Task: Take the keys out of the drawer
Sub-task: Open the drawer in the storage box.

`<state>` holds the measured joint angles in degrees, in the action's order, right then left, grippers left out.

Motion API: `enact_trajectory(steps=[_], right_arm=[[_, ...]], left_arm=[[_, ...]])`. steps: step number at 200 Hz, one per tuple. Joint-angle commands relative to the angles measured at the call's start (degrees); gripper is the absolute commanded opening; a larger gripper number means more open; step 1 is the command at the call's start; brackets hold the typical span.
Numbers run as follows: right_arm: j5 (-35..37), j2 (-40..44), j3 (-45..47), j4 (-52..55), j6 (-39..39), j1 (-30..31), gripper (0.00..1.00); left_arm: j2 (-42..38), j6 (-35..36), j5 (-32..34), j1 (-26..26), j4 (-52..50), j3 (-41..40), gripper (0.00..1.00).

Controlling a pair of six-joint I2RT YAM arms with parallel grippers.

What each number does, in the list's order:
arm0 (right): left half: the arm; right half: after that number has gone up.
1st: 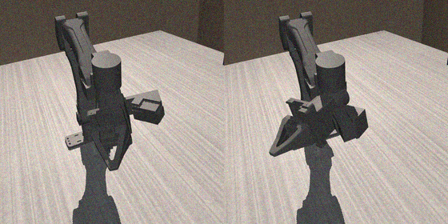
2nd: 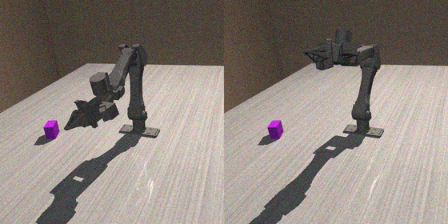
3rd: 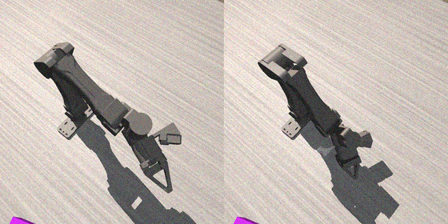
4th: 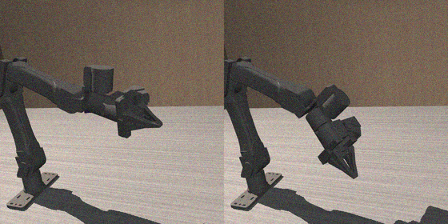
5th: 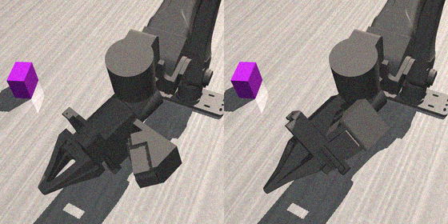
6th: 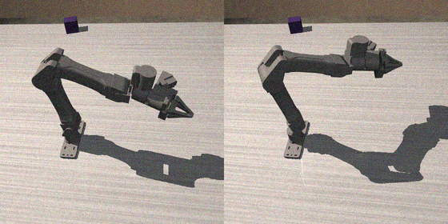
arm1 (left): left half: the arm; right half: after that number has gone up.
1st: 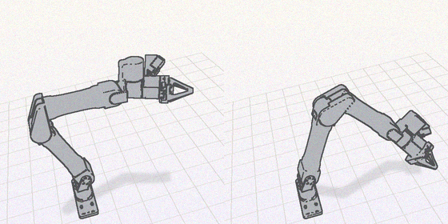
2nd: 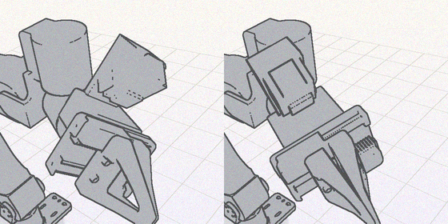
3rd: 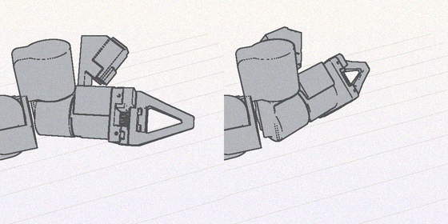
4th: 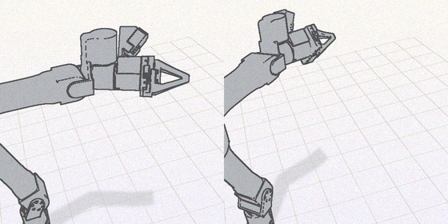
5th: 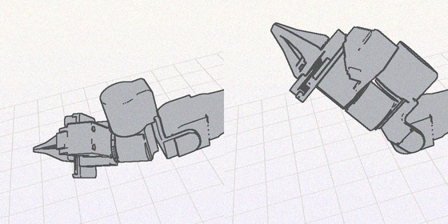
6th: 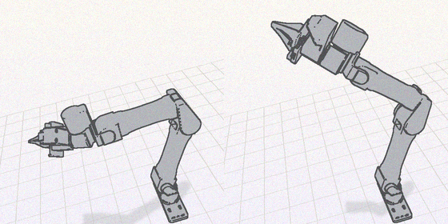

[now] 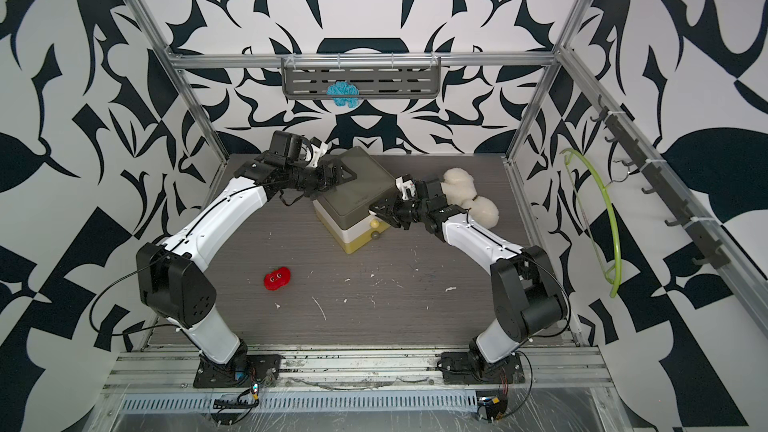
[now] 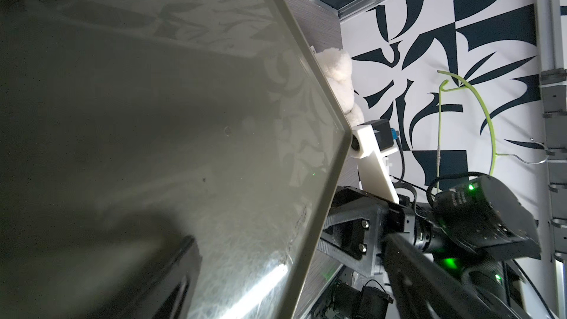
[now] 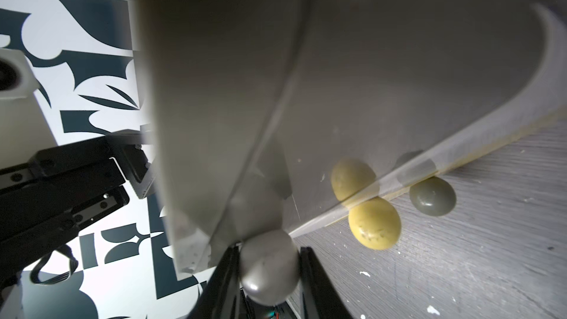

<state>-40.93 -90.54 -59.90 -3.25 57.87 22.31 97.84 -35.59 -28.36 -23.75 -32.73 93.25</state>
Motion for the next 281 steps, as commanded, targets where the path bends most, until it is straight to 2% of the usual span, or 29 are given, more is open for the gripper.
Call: enact_trajectory(steps=[1, 20, 95, 168, 217, 281], right_arm=[[2.2, 0.4, 0.6, -4.4, 0.1, 0.7, 0.27], [2.2, 0.6, 0.7, -4.7, 0.1, 0.7, 0.22], [3.7, 6.9, 5.5, -1.6, -0.9, 0.7, 0.19], [5.5, 16.7, 10.5, 9.0, -5.5, 0.5, 0.18], [6.6, 23.0, 15.1, 13.1, -5.7, -0.2, 0.18], [7.7, 29.8, 16.4, 22.1, -8.8, -0.6, 0.17]], left_arm=[[0.0, 0.2, -1.0, 0.2, 0.6, -1.3, 0.99], [0.0, -0.3, -0.9, 0.2, 0.7, -1.1, 0.99], [0.1, -0.2, -1.3, 0.2, 0.3, -1.5, 0.99], [-0.9, 0.0, -1.7, 0.2, 0.5, -3.0, 0.99], [-1.8, -0.3, -1.4, 0.2, 0.8, -4.5, 0.99], [-2.1, -0.4, -1.6, 0.2, 1.2, -5.1, 0.99]])
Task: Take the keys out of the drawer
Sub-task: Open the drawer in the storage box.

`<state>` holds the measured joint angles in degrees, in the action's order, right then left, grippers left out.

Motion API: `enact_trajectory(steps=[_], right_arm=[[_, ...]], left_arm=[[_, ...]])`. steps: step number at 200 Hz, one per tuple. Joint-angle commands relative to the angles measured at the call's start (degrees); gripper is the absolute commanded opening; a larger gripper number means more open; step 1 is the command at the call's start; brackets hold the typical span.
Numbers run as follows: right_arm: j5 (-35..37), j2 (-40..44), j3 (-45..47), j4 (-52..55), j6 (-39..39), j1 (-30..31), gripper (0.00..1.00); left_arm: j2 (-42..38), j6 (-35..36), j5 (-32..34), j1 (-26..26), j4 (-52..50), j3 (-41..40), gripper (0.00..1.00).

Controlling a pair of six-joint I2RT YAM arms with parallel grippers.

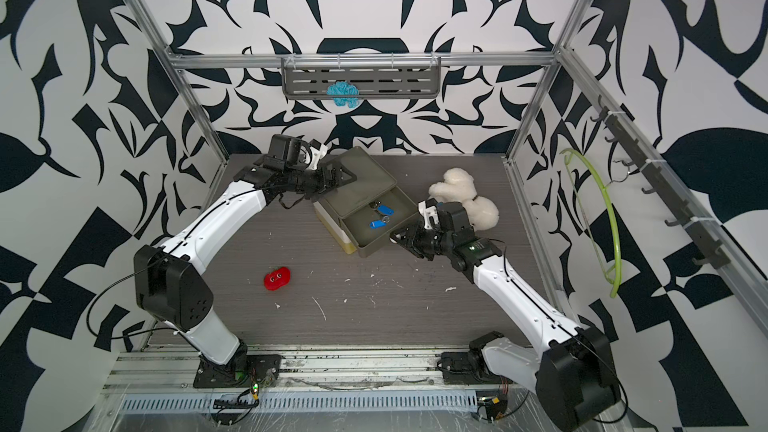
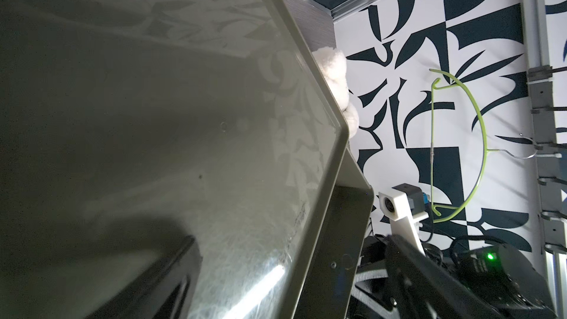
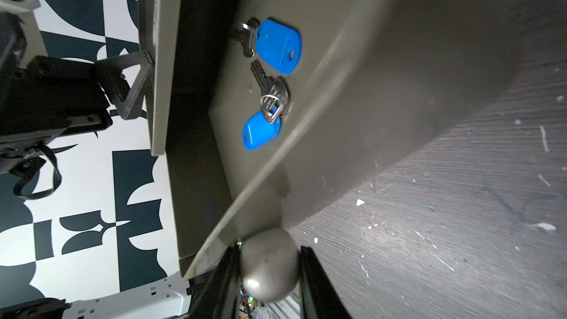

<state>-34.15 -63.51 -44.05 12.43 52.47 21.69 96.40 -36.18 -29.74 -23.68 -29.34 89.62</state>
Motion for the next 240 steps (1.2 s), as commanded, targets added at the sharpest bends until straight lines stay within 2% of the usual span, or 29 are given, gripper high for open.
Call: enact_trajectory(steps=[1, 74, 201, 221, 240], right_arm=[[0.9, 2.9, 0.6, 6.5, -3.4, 0.0, 0.17], [1.6, 7.6, 2.6, 10.1, -3.4, -0.4, 0.17], [0.6, 9.5, 1.3, 15.0, -5.9, -2.9, 0.17], [0.5, 9.7, 1.1, 15.8, -6.5, -3.1, 0.19], [0.3, 10.0, 1.4, 16.0, -6.5, -3.1, 0.26]], left_arm=[[-0.6, 0.2, -0.2, 0.1, -2.2, -1.5, 0.99], [-1.3, 0.5, -0.4, 0.0, -2.0, -2.6, 0.99], [-0.4, 0.9, -0.5, 0.0, -2.0, -1.7, 0.99], [-0.3, 0.9, -0.4, 0.0, -2.1, -1.8, 0.99], [-0.4, 0.9, -0.4, 0.0, -2.1, -2.0, 0.99]])
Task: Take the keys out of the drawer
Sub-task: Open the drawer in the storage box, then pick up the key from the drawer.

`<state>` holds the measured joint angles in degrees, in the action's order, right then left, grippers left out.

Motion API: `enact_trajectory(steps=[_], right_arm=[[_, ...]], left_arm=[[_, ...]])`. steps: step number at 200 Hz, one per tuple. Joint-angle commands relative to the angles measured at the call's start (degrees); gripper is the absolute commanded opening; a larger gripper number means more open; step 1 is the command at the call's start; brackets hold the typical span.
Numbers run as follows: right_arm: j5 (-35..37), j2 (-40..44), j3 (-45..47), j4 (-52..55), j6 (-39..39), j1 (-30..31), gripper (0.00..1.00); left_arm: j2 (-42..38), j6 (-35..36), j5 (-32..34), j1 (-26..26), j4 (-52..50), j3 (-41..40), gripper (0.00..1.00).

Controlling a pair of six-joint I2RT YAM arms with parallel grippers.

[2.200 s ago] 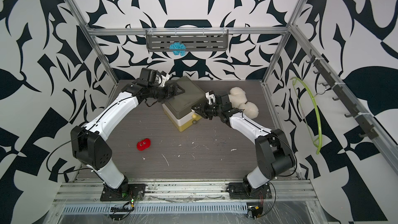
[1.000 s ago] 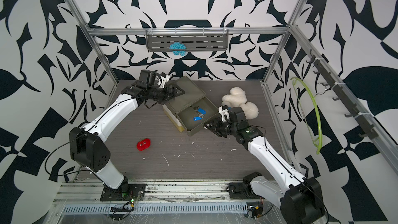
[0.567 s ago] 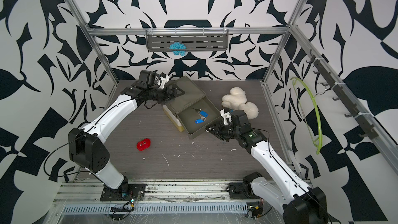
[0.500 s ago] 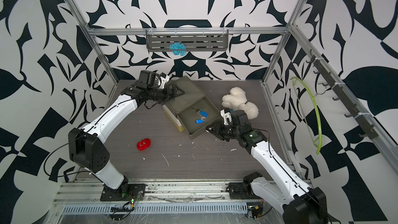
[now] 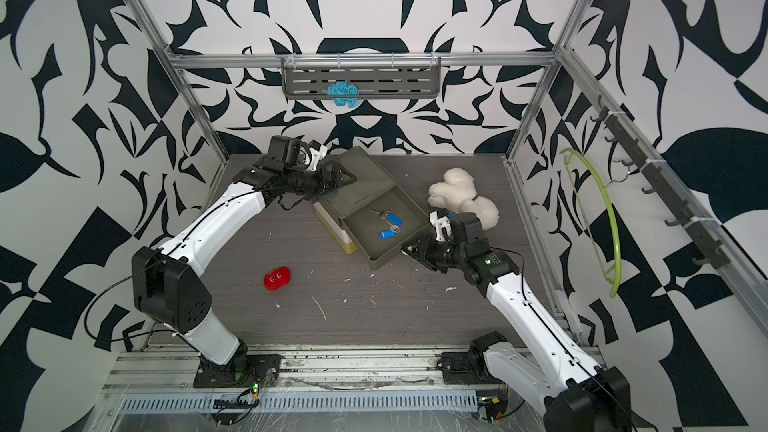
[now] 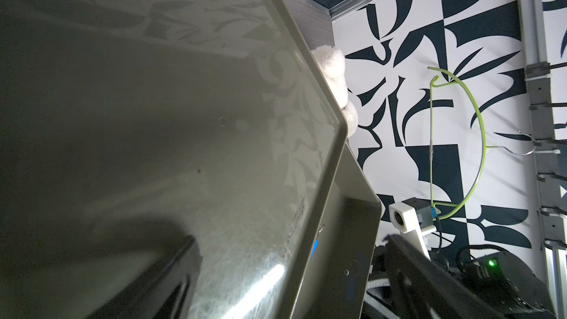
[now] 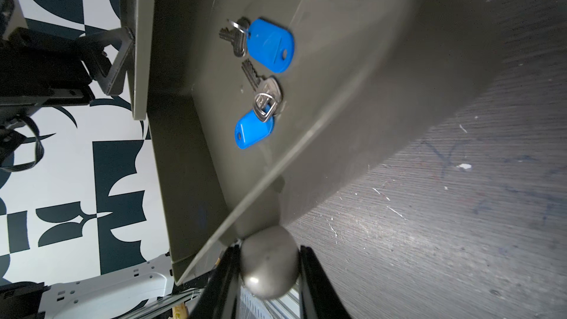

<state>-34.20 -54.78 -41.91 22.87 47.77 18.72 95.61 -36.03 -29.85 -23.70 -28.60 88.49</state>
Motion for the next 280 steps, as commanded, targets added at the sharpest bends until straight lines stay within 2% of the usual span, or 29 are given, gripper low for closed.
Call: enact_trajectory(steps=[1, 36, 93, 139, 174, 200, 237, 280], right_arm=[[0.4, 1.2, -0.7, 5.6, -1.9, -0.2, 0.26], [1.0, 2.1, -1.7, 7.0, -2.4, -0.2, 0.44], [3.4, 5.6, -5.3, 14.0, -4.7, -0.2, 0.58], [6.1, 5.5, -14.9, 22.5, -7.8, -0.2, 0.58], [5.7, -2.8, -27.7, 28.6, -14.4, -0.2, 0.58], [5.4, -9.9, -36.3, 29.3, -21.2, 0.1, 0.58], [5.8, -20.4, -45.7, 31.2, -28.8, 0.7, 0.57], [5.2, -26.9, -46.8, 30.8, -41.2, 3.5, 0.55]], left_arm=[[0.4, 0.8, -0.4, 0.1, -2.8, -0.9, 0.99], [0.6, 0.9, -0.4, 0.1, -2.8, -0.7, 0.99], [1.2, 1.0, -1.0, 0.1, -2.7, 0.7, 0.99], [-0.2, 0.8, -0.6, 0.1, -2.4, 2.7, 0.99], [-6.1, 1.4, 2.6, 0.1, -1.4, 3.0, 0.99], [-12.3, 1.4, 4.0, 0.1, -0.8, -1.7, 0.99], [-21.3, 0.6, 5.1, 0.1, 0.7, -12.7, 0.99], [-28.4, 0.5, 5.4, 0.1, 3.5, -21.3, 0.99]])
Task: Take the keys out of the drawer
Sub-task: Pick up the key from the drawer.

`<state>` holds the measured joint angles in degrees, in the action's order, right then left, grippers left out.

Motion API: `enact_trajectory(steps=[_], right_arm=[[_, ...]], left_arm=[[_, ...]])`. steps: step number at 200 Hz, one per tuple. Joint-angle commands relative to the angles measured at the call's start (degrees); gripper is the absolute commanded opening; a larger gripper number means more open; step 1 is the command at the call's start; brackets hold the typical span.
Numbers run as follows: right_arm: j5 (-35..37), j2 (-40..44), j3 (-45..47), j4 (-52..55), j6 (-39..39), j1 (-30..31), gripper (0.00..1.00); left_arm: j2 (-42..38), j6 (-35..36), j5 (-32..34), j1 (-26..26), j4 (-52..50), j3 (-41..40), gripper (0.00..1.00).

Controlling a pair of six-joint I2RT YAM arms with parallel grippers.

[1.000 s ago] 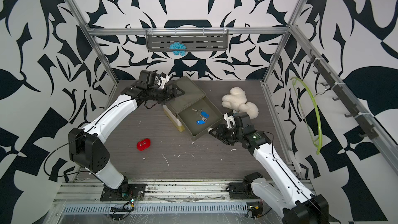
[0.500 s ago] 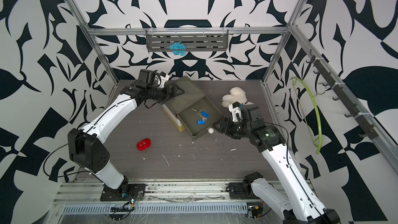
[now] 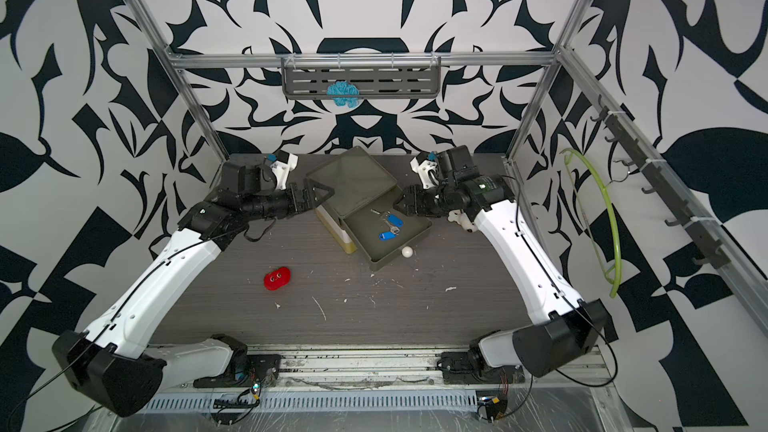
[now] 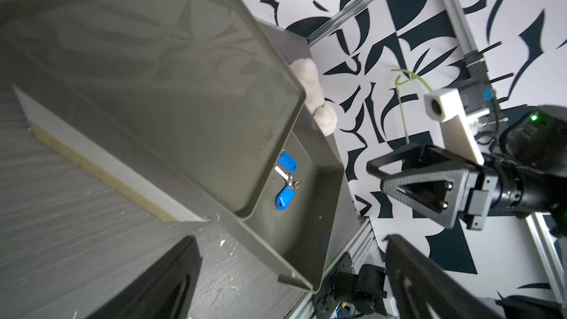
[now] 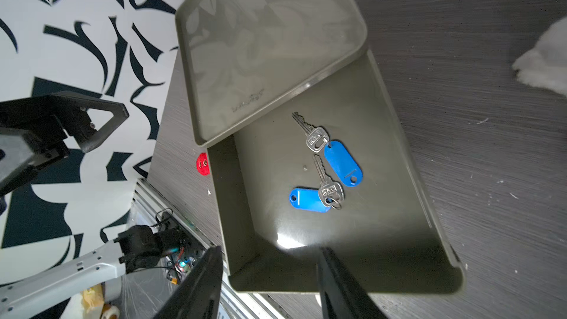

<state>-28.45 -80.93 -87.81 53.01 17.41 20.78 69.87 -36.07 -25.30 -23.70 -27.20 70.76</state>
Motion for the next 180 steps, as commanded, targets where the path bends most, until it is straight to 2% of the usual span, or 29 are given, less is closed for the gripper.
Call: enact_trajectory(steps=[1, 18, 30, 43, 77, 134, 180], right_arm=[[-0.5, -0.8, -0.9, 0.5, -11.1, 1.5, 0.55], [-1.5, -1.4, 1.2, -3.0, -15.6, 1.7, 0.54], [-4.9, -1.9, 2.4, -5.4, -19.3, 1.7, 0.54], [-5.1, -3.1, 2.8, -8.1, -20.1, 1.7, 0.54], [-4.7, -8.7, -0.1, -6.1, -25.2, 1.7, 0.50], [0.3, -11.8, -0.5, -5.7, -28.9, 1.7, 0.50], [1.7, -13.0, -0.4, -6.0, -29.7, 1.7, 0.50]], left_arm=[[-2.8, 0.5, 0.9, 0.1, 2.2, -3.7, 0.99], [-4.9, 0.9, 1.6, 0.1, 4.0, -6.1, 0.99], [-5.9, 1.5, 1.9, 0.1, 4.8, -7.2, 0.99], [-6.4, 1.9, 2.1, 0.1, 5.1, -7.8, 0.99], [-6.3, 2.8, 2.2, 0.1, 4.8, -7.9, 0.99], [-6.3, 4.1, 1.9, 0.1, 4.7, -7.9, 0.99], [-6.2, 4.4, 2.2, 0.1, 4.6, -7.9, 0.99]])
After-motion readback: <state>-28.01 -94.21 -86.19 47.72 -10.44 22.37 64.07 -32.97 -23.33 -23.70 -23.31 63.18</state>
